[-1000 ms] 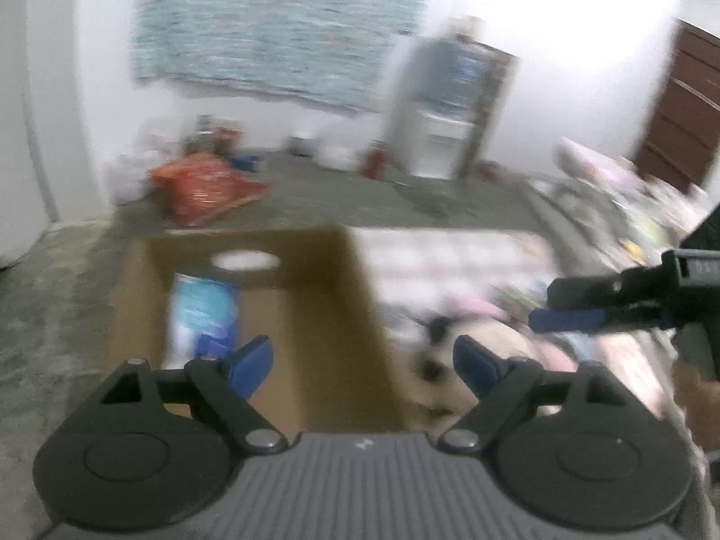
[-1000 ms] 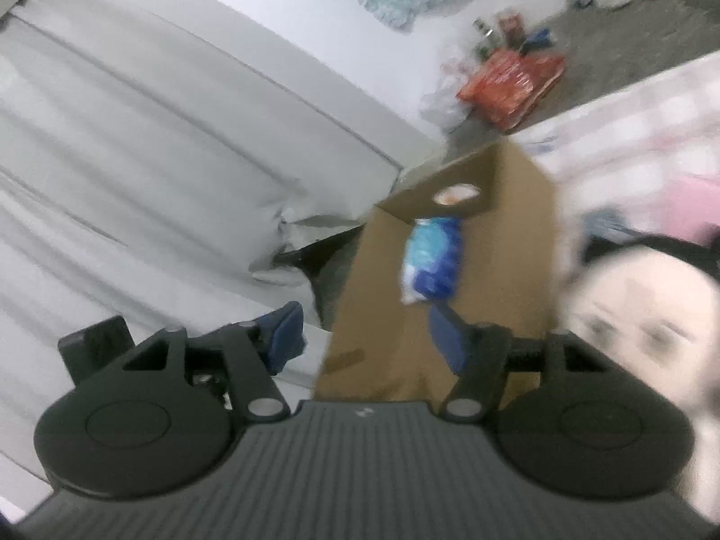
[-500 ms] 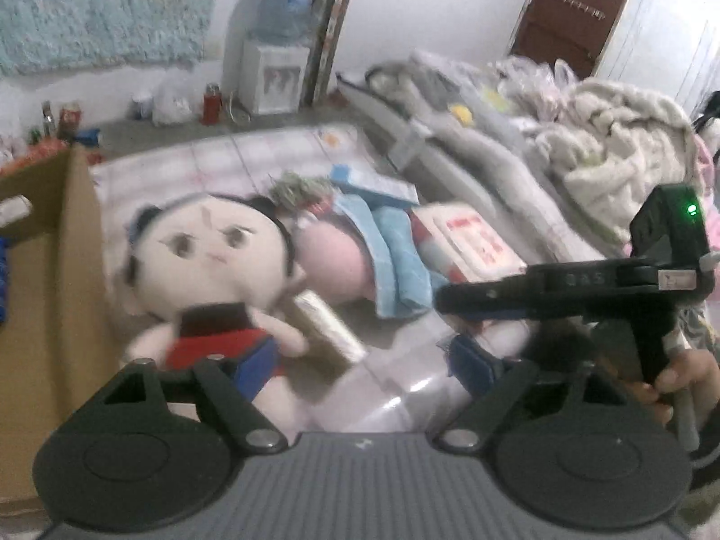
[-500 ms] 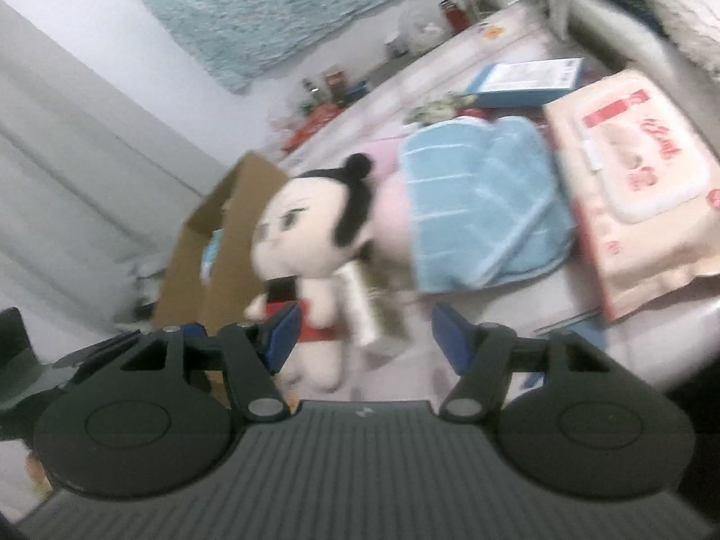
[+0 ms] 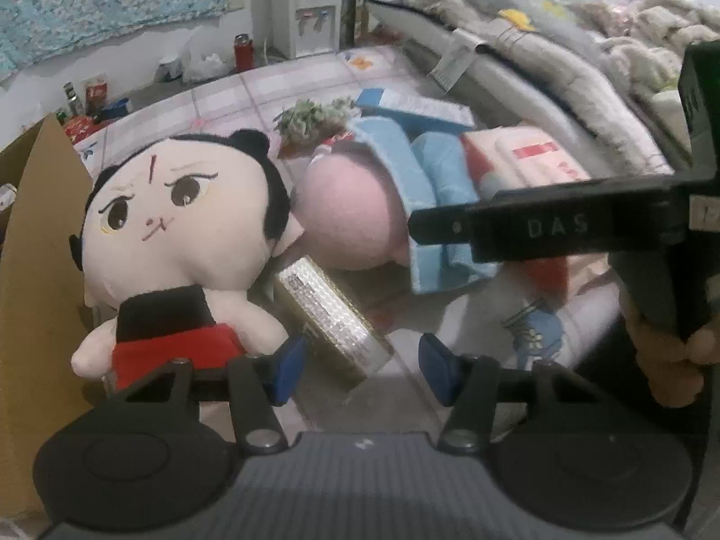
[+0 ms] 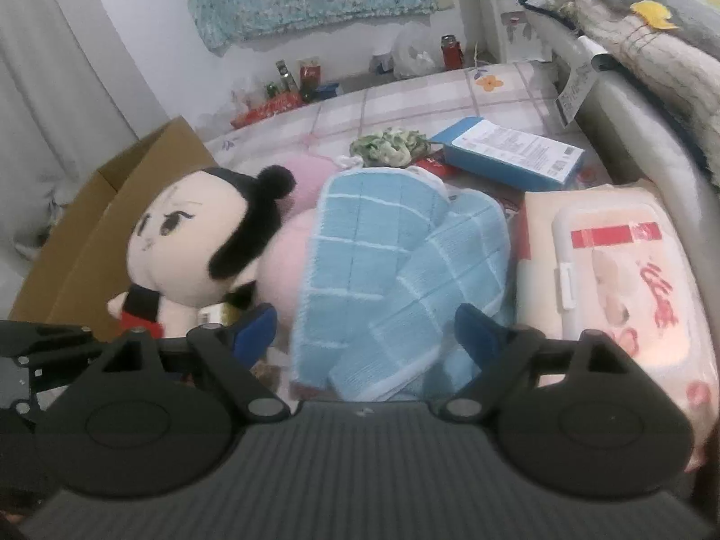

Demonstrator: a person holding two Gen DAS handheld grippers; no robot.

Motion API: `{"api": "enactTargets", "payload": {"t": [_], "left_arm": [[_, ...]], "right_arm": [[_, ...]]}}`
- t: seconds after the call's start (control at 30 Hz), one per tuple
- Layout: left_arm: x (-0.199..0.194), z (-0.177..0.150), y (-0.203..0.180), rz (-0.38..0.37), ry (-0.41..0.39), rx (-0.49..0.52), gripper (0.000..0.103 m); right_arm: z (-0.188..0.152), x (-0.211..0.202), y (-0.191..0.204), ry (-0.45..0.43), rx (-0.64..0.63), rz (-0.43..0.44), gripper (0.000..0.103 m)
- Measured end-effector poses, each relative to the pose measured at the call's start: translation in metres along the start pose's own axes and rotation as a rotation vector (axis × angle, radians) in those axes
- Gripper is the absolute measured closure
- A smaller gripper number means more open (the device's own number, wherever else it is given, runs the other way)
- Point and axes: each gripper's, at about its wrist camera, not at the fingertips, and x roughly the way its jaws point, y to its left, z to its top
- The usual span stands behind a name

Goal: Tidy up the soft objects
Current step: 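Move the right tool to the light blue towel while the left tool approaches the gold box, then grasp the light blue towel with the right gripper while the left gripper grasps the gold box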

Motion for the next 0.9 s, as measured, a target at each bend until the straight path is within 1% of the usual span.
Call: {"api": "enactTargets", "payload": {"t": [0.1,0.23,0.27,0.3,0.37,0.43,0.5,0.53,0.6,0.63,0.7,0.73,0.77,0.8,0.9], "left_arm": [[0.009,0.002,0.001,0.015,0.018,-0.017,0.047],[0.018,0.004,0.002,0.019,0.039,-0.039,0.047],[0.019,0.004,0.002,0.02,0.039,-0.04,0.049],[0.02,0.004,0.001,0.025,0.04,-0.038,0.056],[0.023,0.004,0.0,0.045,0.043,-0.035,0.058],[0.025,0.005,0.001,0.057,0.049,-0.043,0.06],[0.024,0.004,0.003,0.051,0.047,-0.054,0.064],[0.024,0.004,0.003,0.053,0.047,-0.054,0.067],[0.024,0.004,0.004,0.06,0.049,-0.058,0.07],[0.024,0.003,0.006,0.057,0.049,-0.065,0.07],[0.023,0.002,0.007,0.056,0.046,-0.072,0.071],[0.022,0.002,0.007,0.055,0.043,-0.072,0.073],[0.022,0.001,0.007,0.056,0.041,-0.071,0.073],[0.022,0.001,0.007,0.057,0.039,-0.07,0.073],[0.02,-0.001,0.008,0.052,0.031,-0.075,0.074]], "right_arm": [[0.003,0.012,-0.005,0.017,-0.003,0.009,0.009],[0.001,0.029,-0.012,0.053,-0.002,0.013,0.007],[-0.001,0.031,-0.011,0.04,-0.023,0.008,0.004],[-0.002,0.031,-0.009,0.032,-0.041,0.006,0.004],[-0.004,0.031,-0.008,0.028,-0.049,0.007,0.004],[-0.006,0.03,-0.007,0.03,-0.057,0.005,0.008],[-0.007,0.031,-0.009,0.05,-0.027,0.035,0.026],[-0.008,0.03,-0.01,0.057,-0.013,0.043,0.03],[-0.01,0.028,-0.01,0.068,0.008,0.061,0.049],[-0.011,0.027,-0.011,0.072,0.029,0.067,0.053],[-0.014,0.023,-0.014,0.07,0.061,0.067,0.069],[-0.016,0.02,-0.017,0.066,0.085,0.065,0.074],[-0.018,0.017,-0.022,0.061,0.118,0.069,0.082],[-0.02,0.013,-0.027,0.055,0.153,0.078,0.087],[-0.027,0.001,-0.041,0.041,0.25,0.13,0.089]]}}
